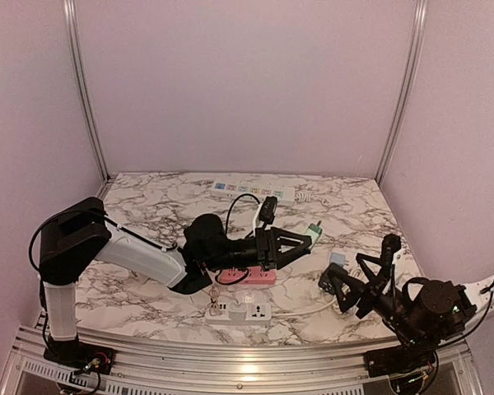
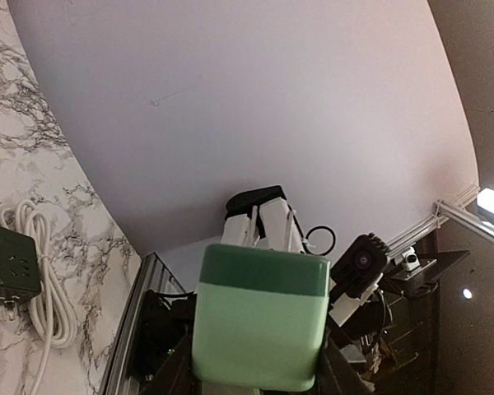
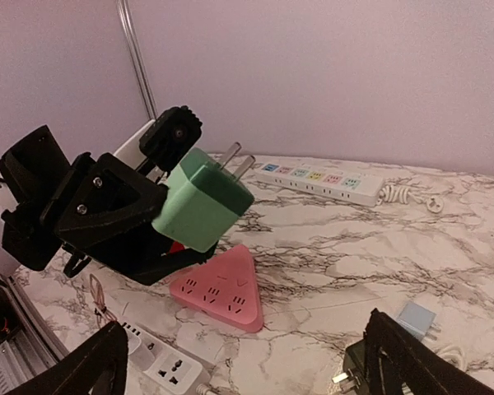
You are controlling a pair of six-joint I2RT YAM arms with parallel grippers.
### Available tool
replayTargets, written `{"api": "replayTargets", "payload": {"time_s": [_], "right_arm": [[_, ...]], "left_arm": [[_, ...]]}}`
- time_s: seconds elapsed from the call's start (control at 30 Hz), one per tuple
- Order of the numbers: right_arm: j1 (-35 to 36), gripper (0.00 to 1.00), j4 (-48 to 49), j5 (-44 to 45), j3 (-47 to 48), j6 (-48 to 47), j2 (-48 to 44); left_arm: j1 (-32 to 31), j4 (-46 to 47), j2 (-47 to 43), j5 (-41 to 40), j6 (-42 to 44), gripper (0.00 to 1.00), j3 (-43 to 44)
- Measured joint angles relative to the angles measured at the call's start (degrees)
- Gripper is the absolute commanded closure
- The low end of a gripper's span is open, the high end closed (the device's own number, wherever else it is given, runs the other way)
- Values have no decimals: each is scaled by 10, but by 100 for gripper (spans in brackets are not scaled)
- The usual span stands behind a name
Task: Insert the plug
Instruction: Pass from the left arm to the right
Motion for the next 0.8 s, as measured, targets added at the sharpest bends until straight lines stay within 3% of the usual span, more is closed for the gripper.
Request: {"api": "replayTargets", "payload": {"time_s": [0.17,0.43,0.8], "right_arm": [[0,9,11,-48,-30,51,-67],[0,7,56,-85,-42,81,-92],[0,2,142,-95,56,21,81]], "left_arm": [[-13,118,40,4,-31,85,-2],[-35,135,21,-5,16,85,-25],[-58,54,-75,-16,86,86,-47]]}}
